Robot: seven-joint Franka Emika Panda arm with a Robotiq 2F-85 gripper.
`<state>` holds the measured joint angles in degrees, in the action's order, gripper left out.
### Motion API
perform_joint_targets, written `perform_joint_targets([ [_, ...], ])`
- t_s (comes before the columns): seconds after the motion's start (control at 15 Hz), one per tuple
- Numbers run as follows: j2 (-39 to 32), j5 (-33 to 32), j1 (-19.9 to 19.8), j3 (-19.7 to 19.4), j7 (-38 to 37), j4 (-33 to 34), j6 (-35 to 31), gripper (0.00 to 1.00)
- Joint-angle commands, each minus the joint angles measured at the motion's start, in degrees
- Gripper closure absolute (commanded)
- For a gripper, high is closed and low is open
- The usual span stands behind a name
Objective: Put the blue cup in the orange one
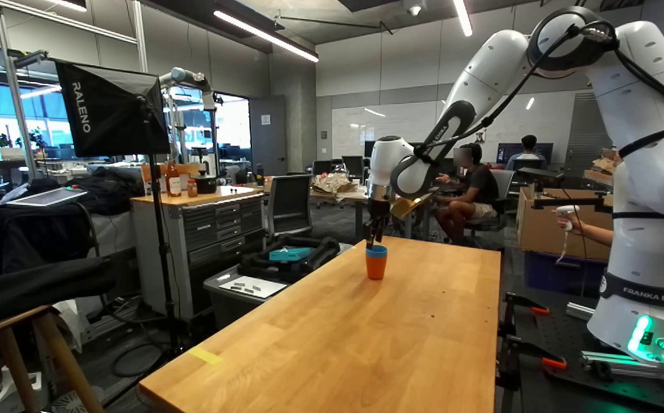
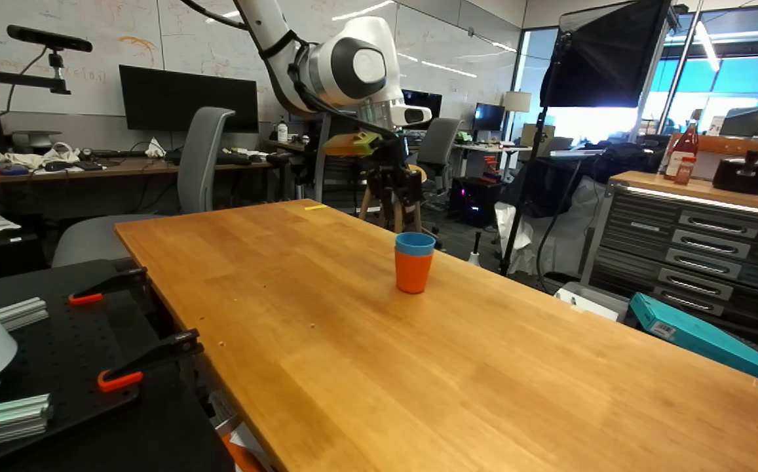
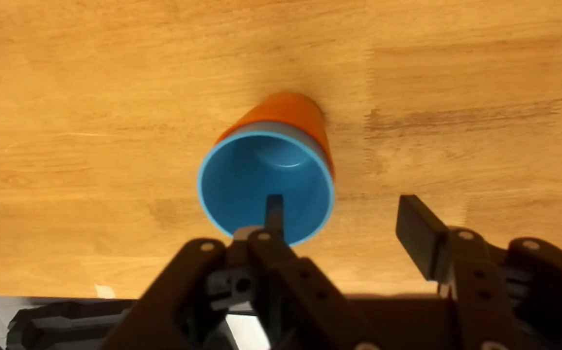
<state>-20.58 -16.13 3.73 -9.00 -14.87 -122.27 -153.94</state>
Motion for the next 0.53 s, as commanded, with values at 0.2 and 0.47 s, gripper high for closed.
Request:
perform_joint_targets([
  [0.2,9.87,10.84,-0.69,8.18,8.84,1.81,19.39,0.0],
  [0.47,13.13,14.18,-0.85,9.84,11.48,8.04,30.99,0.0],
])
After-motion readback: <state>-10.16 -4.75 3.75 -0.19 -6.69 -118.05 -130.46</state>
